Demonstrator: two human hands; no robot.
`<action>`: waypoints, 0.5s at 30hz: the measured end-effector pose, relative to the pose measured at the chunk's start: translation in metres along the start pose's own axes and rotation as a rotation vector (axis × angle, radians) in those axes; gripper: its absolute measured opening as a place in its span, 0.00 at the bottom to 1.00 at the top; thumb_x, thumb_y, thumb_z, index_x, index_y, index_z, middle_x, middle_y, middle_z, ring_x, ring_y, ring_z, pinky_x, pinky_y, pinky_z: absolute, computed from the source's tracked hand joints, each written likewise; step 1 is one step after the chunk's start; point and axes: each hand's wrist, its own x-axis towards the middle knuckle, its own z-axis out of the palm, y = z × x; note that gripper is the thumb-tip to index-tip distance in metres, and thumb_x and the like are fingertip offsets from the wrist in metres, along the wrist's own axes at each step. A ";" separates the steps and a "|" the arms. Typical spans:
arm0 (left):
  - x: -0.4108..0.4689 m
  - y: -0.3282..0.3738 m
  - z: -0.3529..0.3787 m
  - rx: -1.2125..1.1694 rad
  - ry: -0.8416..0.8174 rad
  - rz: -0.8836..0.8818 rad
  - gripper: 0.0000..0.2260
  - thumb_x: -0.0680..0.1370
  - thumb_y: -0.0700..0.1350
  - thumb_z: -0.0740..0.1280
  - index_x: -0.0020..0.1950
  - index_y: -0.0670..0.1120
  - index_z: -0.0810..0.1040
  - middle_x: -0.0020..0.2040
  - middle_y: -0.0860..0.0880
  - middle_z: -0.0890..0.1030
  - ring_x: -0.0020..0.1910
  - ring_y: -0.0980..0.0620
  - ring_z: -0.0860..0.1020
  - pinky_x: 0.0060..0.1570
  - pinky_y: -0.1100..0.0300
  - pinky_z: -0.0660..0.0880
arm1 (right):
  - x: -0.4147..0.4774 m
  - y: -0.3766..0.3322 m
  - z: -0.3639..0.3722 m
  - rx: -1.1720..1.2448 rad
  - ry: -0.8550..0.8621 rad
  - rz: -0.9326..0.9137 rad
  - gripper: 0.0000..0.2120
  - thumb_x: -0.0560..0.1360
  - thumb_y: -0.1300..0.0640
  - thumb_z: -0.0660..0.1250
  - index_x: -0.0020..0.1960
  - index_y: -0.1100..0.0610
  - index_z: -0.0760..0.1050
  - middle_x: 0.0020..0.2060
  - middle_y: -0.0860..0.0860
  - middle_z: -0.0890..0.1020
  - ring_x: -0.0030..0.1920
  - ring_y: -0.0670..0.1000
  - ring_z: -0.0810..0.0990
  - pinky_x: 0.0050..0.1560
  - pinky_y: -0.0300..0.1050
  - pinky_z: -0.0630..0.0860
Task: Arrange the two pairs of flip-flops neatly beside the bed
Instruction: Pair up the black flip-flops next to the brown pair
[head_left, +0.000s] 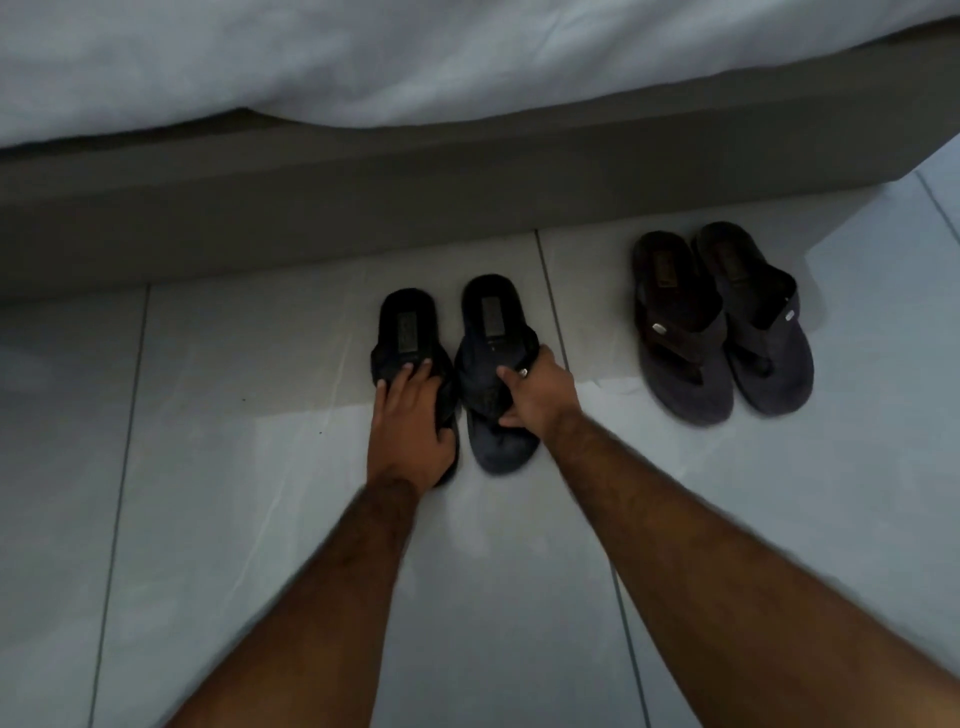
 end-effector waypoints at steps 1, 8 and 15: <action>0.003 -0.001 0.000 -0.009 0.010 -0.008 0.32 0.71 0.41 0.67 0.75 0.45 0.68 0.80 0.47 0.63 0.81 0.46 0.56 0.80 0.45 0.47 | 0.006 -0.005 0.002 0.016 -0.008 0.007 0.26 0.77 0.53 0.71 0.70 0.61 0.67 0.63 0.63 0.78 0.56 0.69 0.83 0.42 0.66 0.84; 0.051 -0.013 -0.012 0.001 -0.027 -0.005 0.34 0.72 0.42 0.67 0.78 0.44 0.63 0.81 0.47 0.60 0.81 0.46 0.56 0.80 0.45 0.46 | 0.043 -0.035 0.010 -0.038 -0.023 -0.011 0.25 0.77 0.52 0.70 0.70 0.61 0.68 0.64 0.63 0.79 0.58 0.67 0.83 0.45 0.61 0.86; 0.087 -0.022 -0.020 -0.042 -0.168 -0.006 0.33 0.72 0.41 0.70 0.75 0.42 0.64 0.83 0.45 0.54 0.81 0.45 0.55 0.80 0.43 0.46 | 0.063 -0.039 0.016 -0.004 -0.007 0.026 0.29 0.76 0.53 0.71 0.73 0.59 0.65 0.65 0.62 0.78 0.61 0.67 0.82 0.54 0.65 0.83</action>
